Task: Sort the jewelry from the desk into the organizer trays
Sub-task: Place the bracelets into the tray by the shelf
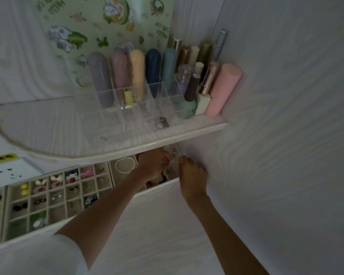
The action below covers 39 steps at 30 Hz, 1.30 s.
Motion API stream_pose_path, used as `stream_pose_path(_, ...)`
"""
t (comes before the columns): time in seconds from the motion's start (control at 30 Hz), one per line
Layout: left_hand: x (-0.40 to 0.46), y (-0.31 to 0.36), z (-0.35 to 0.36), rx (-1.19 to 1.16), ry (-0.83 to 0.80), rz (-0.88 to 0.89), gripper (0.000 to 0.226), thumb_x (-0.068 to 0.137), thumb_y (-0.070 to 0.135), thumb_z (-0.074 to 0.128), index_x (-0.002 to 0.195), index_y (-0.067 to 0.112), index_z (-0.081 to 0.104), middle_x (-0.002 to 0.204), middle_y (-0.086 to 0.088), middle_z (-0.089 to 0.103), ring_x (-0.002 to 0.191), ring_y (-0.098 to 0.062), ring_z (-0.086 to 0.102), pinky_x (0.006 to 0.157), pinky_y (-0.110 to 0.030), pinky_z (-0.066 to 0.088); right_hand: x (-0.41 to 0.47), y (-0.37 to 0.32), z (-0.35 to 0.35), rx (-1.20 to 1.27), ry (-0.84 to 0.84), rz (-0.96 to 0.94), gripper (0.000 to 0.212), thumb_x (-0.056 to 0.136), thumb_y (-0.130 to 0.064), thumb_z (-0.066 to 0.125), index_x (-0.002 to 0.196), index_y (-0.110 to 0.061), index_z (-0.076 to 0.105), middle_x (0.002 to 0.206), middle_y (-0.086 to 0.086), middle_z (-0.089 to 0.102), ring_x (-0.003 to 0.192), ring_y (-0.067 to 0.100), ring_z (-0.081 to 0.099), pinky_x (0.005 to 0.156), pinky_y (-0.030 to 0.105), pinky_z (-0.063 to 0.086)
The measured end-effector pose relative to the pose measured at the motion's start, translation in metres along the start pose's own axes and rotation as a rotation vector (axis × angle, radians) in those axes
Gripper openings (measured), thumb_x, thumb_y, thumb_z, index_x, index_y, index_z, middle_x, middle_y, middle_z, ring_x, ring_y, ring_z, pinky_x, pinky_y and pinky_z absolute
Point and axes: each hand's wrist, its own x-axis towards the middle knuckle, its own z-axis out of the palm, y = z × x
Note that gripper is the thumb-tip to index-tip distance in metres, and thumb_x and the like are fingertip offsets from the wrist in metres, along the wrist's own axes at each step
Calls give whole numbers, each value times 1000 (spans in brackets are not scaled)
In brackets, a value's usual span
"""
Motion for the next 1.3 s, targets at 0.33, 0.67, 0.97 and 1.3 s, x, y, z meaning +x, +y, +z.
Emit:
stream_pose_path(0.33, -9, -8, 0, -4, 162, -106, 15, 88, 27, 58, 98, 27, 69, 104, 11, 67, 99, -12, 61, 74, -21, 40, -16, 11, 15, 10, -84, -154, 50, 50, 10, 76, 96, -9, 68, 89, 6, 67, 77, 27, 64, 61, 33, 52)
stream_pose_path(0.67, -16, -8, 11, 81, -36, -214, 18, 82, 31, 65, 99, 27, 68, 110, 6, 66, 108, -19, 59, 85, -31, 47, -21, 9, 23, -58, -77, -180, 41, 39, 0, 76, 77, -14, 67, 75, 4, 64, 73, 26, 61, 65, 29, 50)
stream_pose_path(0.97, -15, -9, 13, 136, -41, -180, 23, 85, 31, 60, 106, 23, 68, 117, 1, 64, 109, -22, 59, 82, -32, 47, -25, 10, 23, -89, -85, -195, 44, 33, -8, 81, 76, -13, 69, 75, 4, 66, 77, 27, 65, 65, 30, 52)
stream_pose_path(1.3, -3, 3, 2, 197, -218, -18, 26, 89, 43, 57, 101, 24, 70, 107, 1, 68, 105, -20, 61, 85, -35, 52, -24, 10, 23, -63, -94, -177, 45, 36, -5, 80, 79, -13, 70, 79, 5, 68, 79, 29, 66, 67, 32, 53)
